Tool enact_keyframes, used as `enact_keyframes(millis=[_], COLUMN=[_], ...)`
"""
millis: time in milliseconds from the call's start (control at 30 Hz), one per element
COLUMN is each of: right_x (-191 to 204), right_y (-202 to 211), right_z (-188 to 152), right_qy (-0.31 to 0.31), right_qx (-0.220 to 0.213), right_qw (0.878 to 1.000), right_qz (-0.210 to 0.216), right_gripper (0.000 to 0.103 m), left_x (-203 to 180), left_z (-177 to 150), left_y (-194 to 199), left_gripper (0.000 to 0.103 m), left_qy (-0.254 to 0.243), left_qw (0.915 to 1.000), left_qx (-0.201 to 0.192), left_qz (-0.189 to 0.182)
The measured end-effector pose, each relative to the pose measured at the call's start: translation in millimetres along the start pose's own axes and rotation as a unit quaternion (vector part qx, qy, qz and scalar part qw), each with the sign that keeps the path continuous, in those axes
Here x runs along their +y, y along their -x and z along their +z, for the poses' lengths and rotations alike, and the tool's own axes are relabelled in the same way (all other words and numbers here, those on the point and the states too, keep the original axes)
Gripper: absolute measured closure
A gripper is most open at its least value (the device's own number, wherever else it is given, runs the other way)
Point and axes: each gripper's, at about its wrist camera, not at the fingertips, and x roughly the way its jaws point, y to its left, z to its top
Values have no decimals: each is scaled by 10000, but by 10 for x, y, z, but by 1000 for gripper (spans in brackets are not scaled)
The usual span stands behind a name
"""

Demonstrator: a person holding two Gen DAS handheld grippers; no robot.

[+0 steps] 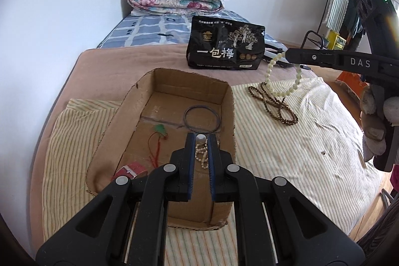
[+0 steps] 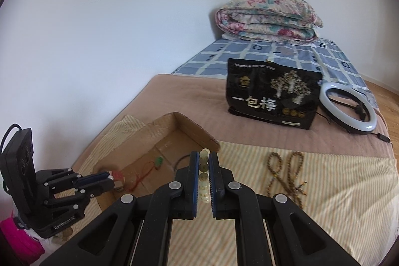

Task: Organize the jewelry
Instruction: 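Carry pearl and bracelet over the cardboard box and open both tools to release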

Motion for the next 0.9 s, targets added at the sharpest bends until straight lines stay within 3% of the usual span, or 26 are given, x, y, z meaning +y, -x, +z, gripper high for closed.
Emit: enact_keyframes(millis=[400,900], right_x=[374,333], right_y=[-564,-977], right_z=[40,-34], right_qy=[164,-44], right_qx=[275,636], right_qw=[9990,9972], right_qz=[313,398], right_gripper=[98,97], left_x=[231,194], left_z=[-111,-142], left_y=[5,-118], left_gripper=[95,95], left_qy=[183,82], left_qw=[9998,9996], left_qx=[89,202], left_qz=[42,158])
